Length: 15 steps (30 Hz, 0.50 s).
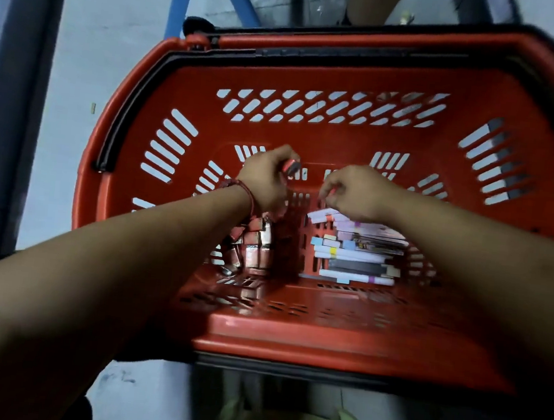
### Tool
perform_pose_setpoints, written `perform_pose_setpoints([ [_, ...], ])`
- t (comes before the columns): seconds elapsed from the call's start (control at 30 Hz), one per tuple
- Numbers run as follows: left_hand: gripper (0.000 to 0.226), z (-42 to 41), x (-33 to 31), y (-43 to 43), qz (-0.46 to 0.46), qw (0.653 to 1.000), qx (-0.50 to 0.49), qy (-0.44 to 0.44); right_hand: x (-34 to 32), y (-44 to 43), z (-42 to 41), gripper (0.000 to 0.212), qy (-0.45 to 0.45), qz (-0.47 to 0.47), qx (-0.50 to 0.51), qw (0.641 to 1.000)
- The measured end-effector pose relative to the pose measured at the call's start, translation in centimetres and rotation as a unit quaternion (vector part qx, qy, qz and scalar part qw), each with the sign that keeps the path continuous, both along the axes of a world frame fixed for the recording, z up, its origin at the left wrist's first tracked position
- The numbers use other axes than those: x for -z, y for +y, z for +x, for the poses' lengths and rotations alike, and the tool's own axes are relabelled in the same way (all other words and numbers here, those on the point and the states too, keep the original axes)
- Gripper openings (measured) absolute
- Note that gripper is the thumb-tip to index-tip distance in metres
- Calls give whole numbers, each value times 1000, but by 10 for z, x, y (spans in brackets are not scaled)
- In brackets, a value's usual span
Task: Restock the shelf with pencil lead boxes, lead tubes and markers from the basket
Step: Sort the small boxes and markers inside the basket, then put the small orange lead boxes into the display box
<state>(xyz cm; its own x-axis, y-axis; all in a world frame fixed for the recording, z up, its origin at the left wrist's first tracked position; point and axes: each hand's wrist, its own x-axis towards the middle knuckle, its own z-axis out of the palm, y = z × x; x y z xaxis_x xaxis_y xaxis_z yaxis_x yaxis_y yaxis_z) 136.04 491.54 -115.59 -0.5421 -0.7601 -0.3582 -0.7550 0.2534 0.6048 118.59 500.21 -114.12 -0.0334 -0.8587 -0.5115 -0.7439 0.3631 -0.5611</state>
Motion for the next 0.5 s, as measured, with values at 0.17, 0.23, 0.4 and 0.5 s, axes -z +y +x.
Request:
perform_pose_setpoints([
  [0.17,36,-18,-59,20,210,944,-174,185,-48,22,-5,17,-61,-23,160,985],
  [0.23,31,-28,-88,32,251,912,-207,249,-72,33,0,14,-153,-28,262,953],
  [0.4,34,-49,-152,63,291,851,-224,375,-150,64,11,19,-383,-73,431,814],
  [0.5,34,-52,-186,82,274,840,-217,414,-189,85,12,18,-462,-106,429,769],
])
